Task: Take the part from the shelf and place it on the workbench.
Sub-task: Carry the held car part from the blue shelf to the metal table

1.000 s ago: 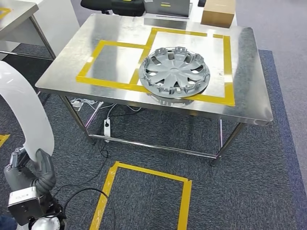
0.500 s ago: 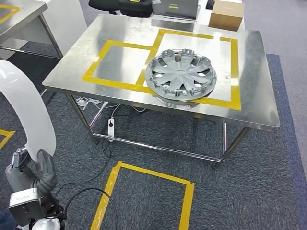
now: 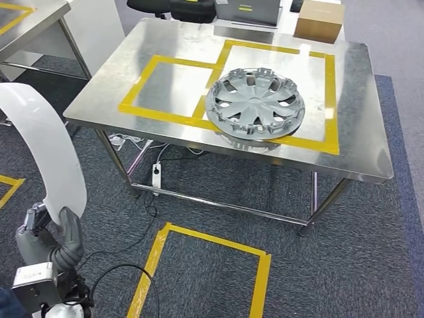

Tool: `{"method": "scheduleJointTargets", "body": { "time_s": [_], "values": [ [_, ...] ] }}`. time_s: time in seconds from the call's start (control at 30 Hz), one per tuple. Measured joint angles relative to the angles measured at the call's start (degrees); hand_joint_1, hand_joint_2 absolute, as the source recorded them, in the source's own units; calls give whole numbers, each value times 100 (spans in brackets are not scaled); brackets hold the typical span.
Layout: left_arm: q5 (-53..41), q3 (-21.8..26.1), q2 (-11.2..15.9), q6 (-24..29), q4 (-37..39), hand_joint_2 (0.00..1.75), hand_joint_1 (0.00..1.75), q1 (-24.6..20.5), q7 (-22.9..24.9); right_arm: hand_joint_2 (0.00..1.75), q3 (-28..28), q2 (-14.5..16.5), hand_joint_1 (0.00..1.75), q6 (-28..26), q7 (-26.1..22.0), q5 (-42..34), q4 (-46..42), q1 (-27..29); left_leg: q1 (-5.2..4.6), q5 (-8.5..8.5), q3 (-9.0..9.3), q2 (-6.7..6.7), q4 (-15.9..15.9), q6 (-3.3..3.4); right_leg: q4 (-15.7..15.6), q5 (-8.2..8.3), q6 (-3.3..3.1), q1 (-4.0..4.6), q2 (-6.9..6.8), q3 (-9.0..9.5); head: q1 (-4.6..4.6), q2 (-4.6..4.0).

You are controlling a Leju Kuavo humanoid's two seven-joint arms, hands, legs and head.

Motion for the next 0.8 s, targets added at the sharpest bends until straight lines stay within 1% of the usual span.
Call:
{"method": "scheduleJointTargets", "body": {
  "time_s": [0.07,0.1,0.13,0.17,0.2,0.23,0.27,0.3,0.33,0.37,0.4,0.43,0.47,0.5,0.57,0.6,0.63,0.67,0.7,0.73,0.77,0.8],
  "values": [
    [16,-26,49,0,-16,175,175,1,4,0,-2,3,0,1,-3,7,0,9,13,-28,-5,2,25,-54,-14,17,-46,-13,-4,12,-1,0],
    [26,-34,73,-1,-24,175,175,-2,5,0,-3,5,0,1,-4,9,0,8,18,-99,-39,7,121,-87,-27,20,-77,-24,-10,25,-11,0],
    [36,-44,96,-1,-33,175,175,-4,5,0,-3,7,0,2,-7,12,0,5,27,-222,-122,12,323,-121,-39,22,-107,-37,-21,40,-20,0],
    [44,-58,115,-1,-40,175,175,-5,6,0,-4,8,0,2,-8,14,0,3,38,-391,-267,18,650,-151,-41,14,-129,-40,-32,51,-29,0],
    [47,-76,133,-1,-46,175,175,-6,6,0,-4,8,0,2,-10,16,0,2,48,-569,-451,19,1043,-175,-40,4,-148,-40,-43,60,-37,0],
    [49,-97,146,0,-49,175,175,-5,6,0,-4,8,0,2,-10,19,0,4,58,-690,-625,19,1394,-192,-40,-4,-157,-40,-52,69,-35,0],
    [49,-120,161,-1,-49,175,175,-3,6,0,-5,8,0,3,-10,21,0,7,66,-716,-735,20,1602,-203,-39,-13,-159,-40,-57,80,-36,0],
    [49,-139,175,-1,-49,175,175,-3,6,0,-7,8,0,3,-10,22,0,9,74,-623,-743,22,1590,-206,-39,-25,-156,-41,-59,96,-37,0],
    [48,-155,186,-1,-49,175,175,-4,6,0,-8,9,0,4,-10,23,0,10,81,-431,-643,24,1356,-202,-38,-39,-146,-43,-56,121,-37,0],
    [48,-164,195,-1,-52,175,175,-5,6,0,-8,10,0,4,-10,24,0,11,85,-201,-469,32,971,-191,-38,-58,-129,-45,-53,147,-37,0],
    [47,-170,199,-1,-56,175,175,-10,6,0,-10,11,0,4,-10,24,0,10,78,-45,-292,43,589,-175,-32,-82,-103,-35,-50,157,-37,0],
    [45,-176,201,0,-62,175,175,-17,5,0,-12,12,0,3,-9,24,0,8,69,42,-154,51,291,-150,-25,-101,-72,-26,-48,164,-33,0],
    [43,-181,201,0,-69,175,175,-22,4,0,-15,13,0,2,-8,24,0,6,57,56,-84,56,122,-124,-21,-113,-40,-18,-49,161,-28,0],
    [41,-185,202,0,-73,175,175,-24,3,0,-19,13,0,1,-7,24,0,4,40,18,-72,55,80,-96,-24,-117,-8,-13,-51,155,-22,0],
    [39,-188,208,0,-83,175,175,-22,2,0,-23,13,0,-1,-4,24,0,1,42,22,-67,47,39,-25,-30,-131,54,-25,-54,160,-15,0],
    [37,-191,210,0,-92,175,175,-25,2,0,-24,13,0,-1,-3,24,0,-1,49,27,-51,47,16,13,39,-185,81,-28,-52,123,-7,0],
    [36,-194,211,0,-101,175,175,-31,1,0,-25,13,0,-1,-2,25,0,-5,60,32,-34,48,-9,48,227,-293,102,-29,-49,25,3,0],
    [36,-199,209,0,-108,175,175,-34,1,0,-26,13,0,-1,-1,27,0,-5,63,30,-20,52,-21,74,542,-445,114,-30,-46,-146,14,0],
    [36,-202,209,0,-112,175,175,-37,1,0,-27,13,0,-1,2,29,0,-2,57,20,-18,53,-21,95,946,-609,120,-27,-45,-366,22,0],
    [37,-203,209,0,-112,175,175,-37,1,0,-28,13,0,0,4,32,0,3,48,11,-15,53,-19,110,1341,-730,124,-26,-44,-595,23,0],
    [38,-205,209,0,-112,175,175,-35,2,0,-29,13,0,0,7,34,0,10,38,0,-7,50,-17,122,1594,-754,123,-25,-43,-765,23,0],
    [38,-207,209,0,-112,175,175,-34,2,0,-30,13,0,0,8,37,0,15,30,-13,8,44,-16,130,1638,-666,115,-23,-43,-837,23,0]
  ]
}}
